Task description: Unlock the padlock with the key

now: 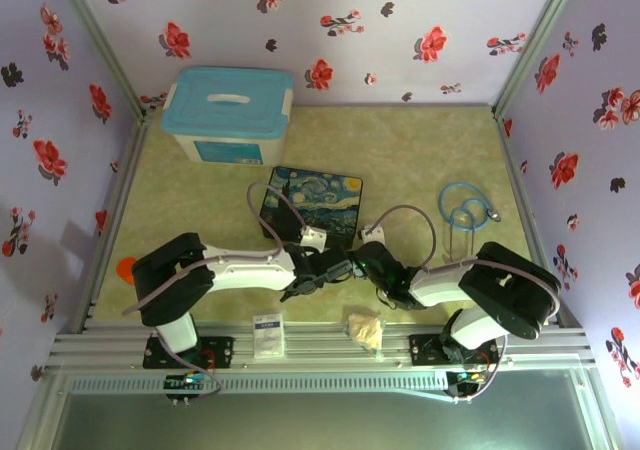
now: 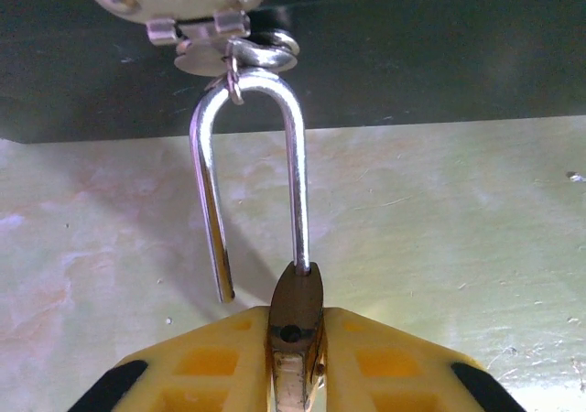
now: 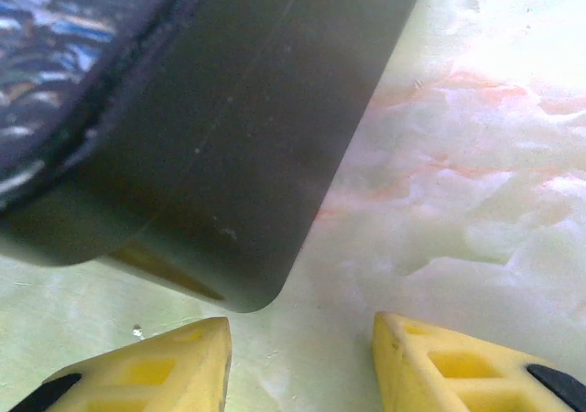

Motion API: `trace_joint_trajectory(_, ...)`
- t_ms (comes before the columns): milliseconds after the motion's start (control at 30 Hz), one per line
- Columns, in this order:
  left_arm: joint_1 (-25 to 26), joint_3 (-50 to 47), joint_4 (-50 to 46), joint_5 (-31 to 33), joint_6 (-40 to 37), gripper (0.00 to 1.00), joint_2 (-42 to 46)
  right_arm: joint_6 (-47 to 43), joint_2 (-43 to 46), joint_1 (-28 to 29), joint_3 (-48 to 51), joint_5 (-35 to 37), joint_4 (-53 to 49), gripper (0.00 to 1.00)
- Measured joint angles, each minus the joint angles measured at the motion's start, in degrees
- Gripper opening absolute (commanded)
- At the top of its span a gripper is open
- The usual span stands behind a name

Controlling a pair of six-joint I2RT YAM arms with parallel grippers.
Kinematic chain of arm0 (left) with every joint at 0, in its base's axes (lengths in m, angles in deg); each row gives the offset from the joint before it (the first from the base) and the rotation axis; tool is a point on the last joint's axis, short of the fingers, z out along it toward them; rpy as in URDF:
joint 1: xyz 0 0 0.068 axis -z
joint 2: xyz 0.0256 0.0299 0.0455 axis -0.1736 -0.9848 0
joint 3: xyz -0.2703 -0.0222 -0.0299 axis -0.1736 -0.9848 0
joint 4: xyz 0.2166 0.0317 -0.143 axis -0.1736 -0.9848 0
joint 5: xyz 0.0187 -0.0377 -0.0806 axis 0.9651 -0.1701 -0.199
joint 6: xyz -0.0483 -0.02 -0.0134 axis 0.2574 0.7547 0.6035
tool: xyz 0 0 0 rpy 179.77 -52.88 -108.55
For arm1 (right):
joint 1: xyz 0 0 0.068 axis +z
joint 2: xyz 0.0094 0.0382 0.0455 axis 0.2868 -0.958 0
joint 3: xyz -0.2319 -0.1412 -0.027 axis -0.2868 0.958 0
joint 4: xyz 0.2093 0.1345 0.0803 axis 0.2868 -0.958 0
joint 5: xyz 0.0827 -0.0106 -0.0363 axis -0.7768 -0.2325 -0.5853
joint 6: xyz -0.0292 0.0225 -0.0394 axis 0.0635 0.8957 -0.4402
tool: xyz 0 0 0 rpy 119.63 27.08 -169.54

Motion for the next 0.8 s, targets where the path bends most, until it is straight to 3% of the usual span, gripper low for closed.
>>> trace_joint_trajectory(133,0.3,0.1,0.1,0.0,0.0,0.29,-0.2,0.6,0.0,0.0,0.0,0.0,0.2,0.44)
trace_joint_trajectory(500,0.9,0.1,0.8,-0.3,-0.1,0.34,-0.1,1.1,-0.4,0.0,0.1,0.2,0.8,0.45)
trace_joint_trajectory(600,0.9,-0.8,2.8,-0.8,-0.5,0.43,1.3,1.4,0.1,0.0,0.6,-0.2,1.3,0.46)
trace_joint_trajectory(667,1.0,-2.8,5.0,-1.3,-1.0,0.57,4.1,1.8,1.1,0.0,1.1,-0.9,1.1,0.48)
trace_joint_trajectory(733,0.9,-5.7,7.6,-1.7,-1.2,0.67,8.3,2.2,2.9,0.0,2.2,-1.8,0.6,0.56)
trace_joint_trajectory(800,0.9,-8.2,9.7,-2.1,-1.6,0.74,12.3,2.6,5.1,0.0,3.5,-2.6,0.3,0.79)
